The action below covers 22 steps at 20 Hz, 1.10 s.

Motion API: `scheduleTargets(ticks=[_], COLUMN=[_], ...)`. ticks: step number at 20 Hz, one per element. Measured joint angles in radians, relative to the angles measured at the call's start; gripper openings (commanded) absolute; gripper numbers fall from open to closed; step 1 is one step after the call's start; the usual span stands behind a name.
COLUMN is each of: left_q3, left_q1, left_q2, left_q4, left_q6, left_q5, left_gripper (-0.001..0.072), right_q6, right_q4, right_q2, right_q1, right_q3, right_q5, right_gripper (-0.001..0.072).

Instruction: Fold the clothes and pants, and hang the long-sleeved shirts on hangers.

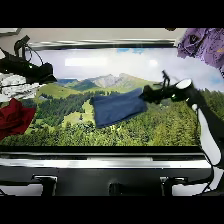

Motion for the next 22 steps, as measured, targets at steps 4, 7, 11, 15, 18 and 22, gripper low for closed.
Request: scheduleTargets(ticks=[4,7,11,15,18,22], left_q3=[0.0,0.0,0.0,0.0,0.0,0.0], left_q1=[0.0,-0.001,-0.003,-0.007,-0.008,-0.009], left_q2=[0.0,0.0,0.0,0.0,0.0,0.0], left_q4=[0.0,0.0,0.0,0.0,0.0,0.0], left_q6=[0.0,0.0,0.0,0.0,0.0,0.0], left_q5=[0.0,0.0,-0.003,-0.005,-0.016,-0.023], left_gripper=[0.0021,0.0022,0.0022,0.0021,0.0022,0.0022], right_q6=[0.158,0.274,0.393,0.445,0.458,0.459], right_q4=[-0.119,-0.211,-0.339,-0.476,-0.625,-0.747], right_q2=[0.004,0.005,0.006,0.011,0.018,0.102], right_q1=[-0.063,-0.127,-0.239,-0.377,-0.487,-0.63], right_q3=[0.22,0.349,0.47,0.509,0.489,0.293], right_q5=[0.029,0.04,0.055,0.122,0.215,0.255], right_gripper=[0.0037,0.0037,0.0037,0.0037,0.0037,0.0036])
